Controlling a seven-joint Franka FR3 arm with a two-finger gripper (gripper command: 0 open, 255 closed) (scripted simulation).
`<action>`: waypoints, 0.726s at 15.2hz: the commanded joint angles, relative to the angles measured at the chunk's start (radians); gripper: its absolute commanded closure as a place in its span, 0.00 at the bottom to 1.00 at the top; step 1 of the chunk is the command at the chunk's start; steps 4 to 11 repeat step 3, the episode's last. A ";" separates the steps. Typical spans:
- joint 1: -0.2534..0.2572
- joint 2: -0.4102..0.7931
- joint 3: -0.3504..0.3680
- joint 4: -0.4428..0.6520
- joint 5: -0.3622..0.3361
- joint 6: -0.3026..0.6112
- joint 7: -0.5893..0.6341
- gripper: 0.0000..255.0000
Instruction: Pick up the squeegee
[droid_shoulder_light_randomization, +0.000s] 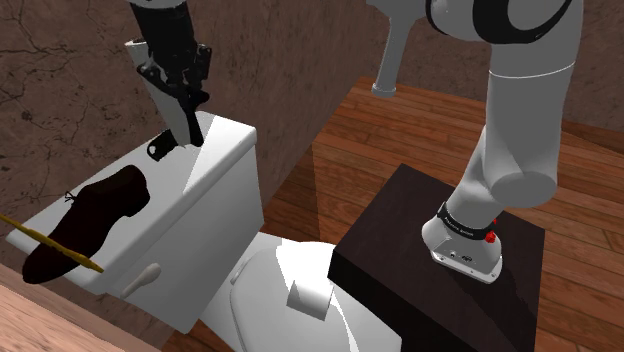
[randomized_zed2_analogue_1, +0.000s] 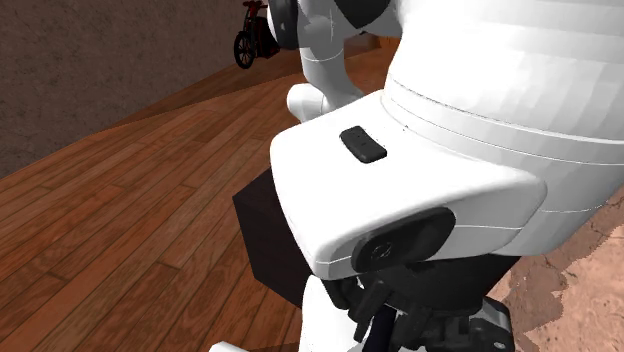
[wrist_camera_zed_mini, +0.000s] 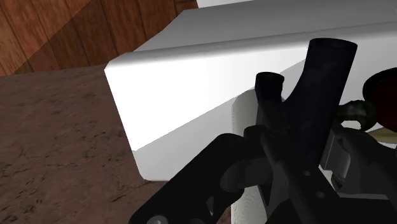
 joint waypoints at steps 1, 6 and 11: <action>0.006 0.007 0.000 0.036 -0.003 -0.029 -0.002 1.00; 0.006 0.008 0.000 0.039 -0.003 -0.031 -0.003 1.00; 0.006 0.008 0.000 0.039 -0.003 -0.031 -0.003 1.00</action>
